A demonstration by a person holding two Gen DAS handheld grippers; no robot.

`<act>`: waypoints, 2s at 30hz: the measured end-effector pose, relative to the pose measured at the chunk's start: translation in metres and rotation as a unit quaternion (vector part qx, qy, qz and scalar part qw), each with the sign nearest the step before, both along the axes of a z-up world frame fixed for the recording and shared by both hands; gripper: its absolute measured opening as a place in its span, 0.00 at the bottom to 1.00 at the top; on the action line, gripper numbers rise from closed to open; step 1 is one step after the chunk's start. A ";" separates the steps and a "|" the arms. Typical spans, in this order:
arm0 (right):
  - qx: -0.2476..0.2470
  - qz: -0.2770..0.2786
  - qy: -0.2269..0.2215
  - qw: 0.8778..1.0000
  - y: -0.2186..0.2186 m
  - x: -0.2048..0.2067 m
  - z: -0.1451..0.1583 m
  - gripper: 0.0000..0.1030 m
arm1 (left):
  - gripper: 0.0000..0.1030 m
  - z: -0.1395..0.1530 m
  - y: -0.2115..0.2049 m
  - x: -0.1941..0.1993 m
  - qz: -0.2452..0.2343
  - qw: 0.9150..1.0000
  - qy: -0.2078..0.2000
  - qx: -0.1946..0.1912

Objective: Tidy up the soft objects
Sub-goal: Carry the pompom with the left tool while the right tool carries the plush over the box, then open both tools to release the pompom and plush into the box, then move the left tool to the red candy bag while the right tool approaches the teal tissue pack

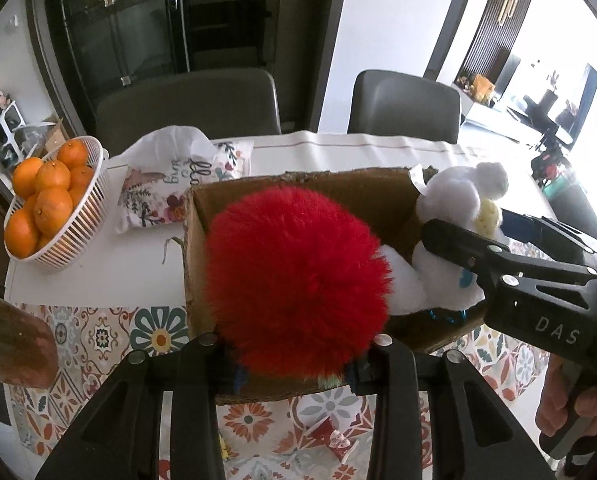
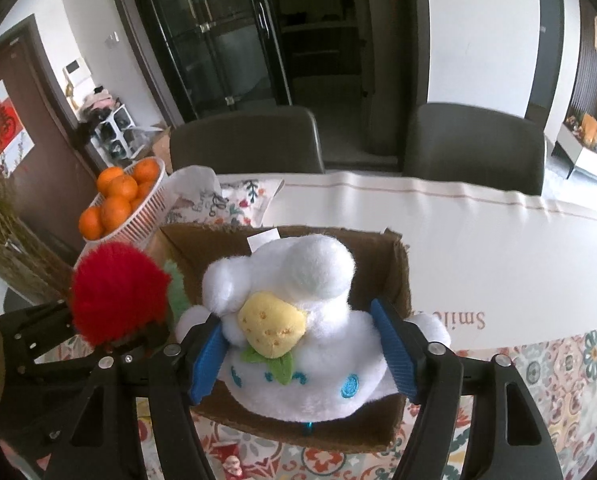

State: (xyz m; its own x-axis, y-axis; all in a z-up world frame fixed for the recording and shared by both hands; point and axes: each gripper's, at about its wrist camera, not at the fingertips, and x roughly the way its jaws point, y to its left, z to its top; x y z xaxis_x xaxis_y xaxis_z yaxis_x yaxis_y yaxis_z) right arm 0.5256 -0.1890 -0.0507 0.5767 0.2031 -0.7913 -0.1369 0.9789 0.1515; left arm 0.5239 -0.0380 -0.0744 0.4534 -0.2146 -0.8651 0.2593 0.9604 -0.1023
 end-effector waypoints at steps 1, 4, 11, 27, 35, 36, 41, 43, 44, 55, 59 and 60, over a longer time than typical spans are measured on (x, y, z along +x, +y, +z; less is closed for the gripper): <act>0.002 0.002 0.005 1.000 0.000 0.001 -0.002 0.70 | 0.36 -0.001 0.000 0.000 0.000 1.000 0.002 0.002; 0.008 0.008 0.023 1.000 0.001 0.005 -0.008 0.73 | 0.52 -0.003 0.000 0.001 0.000 1.000 0.009 0.003; 0.003 0.001 0.015 1.000 0.002 0.001 -0.002 0.81 | 0.66 0.004 0.004 -0.004 0.010 1.000 -0.004 0.017; -0.029 -0.059 -0.034 0.997 -0.013 -0.054 0.039 0.81 | 0.72 0.043 0.003 -0.053 0.040 0.998 -0.045 0.037; -0.020 -0.081 -0.042 0.996 -0.028 -0.091 0.048 0.81 | 0.73 0.054 -0.006 -0.085 0.039 0.997 -0.050 0.034; -0.021 -0.088 -0.042 0.995 -0.030 -0.096 0.048 0.81 | 0.73 0.054 -0.006 -0.087 0.040 0.997 -0.050 0.033; -0.029 -0.128 -0.039 0.991 -0.039 -0.120 0.044 0.81 | 0.73 0.049 -0.010 -0.102 0.045 0.998 -0.040 0.034; -0.029 -0.140 -0.035 0.989 -0.042 -0.128 0.040 0.81 | 0.73 0.044 -0.011 -0.106 0.047 0.998 -0.032 0.035; -0.030 -0.145 -0.032 0.988 -0.044 -0.130 0.037 0.81 | 0.73 0.042 -0.012 -0.108 0.047 0.998 -0.028 0.035; -0.024 -0.231 0.023 0.972 -0.069 -0.161 -0.005 0.81 | 0.73 0.004 -0.017 -0.122 0.072 0.997 0.024 0.026; -0.016 -0.260 0.036 0.965 -0.076 -0.169 -0.019 0.81 | 0.73 -0.011 -0.020 -0.127 0.087 0.995 0.035 0.038; -0.014 -0.266 0.041 0.963 -0.078 -0.170 -0.023 0.81 | 0.73 -0.014 -0.021 -0.128 0.092 0.994 0.038 0.039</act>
State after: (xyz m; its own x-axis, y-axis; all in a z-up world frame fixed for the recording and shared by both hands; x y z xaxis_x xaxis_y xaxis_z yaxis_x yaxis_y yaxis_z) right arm 0.3551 -0.2674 -0.0736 0.5287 -0.1273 -0.8392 0.3972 0.9108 0.1121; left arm 0.3963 -0.0589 -0.0888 0.4108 -0.0646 -0.9095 0.0737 0.9966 -0.0375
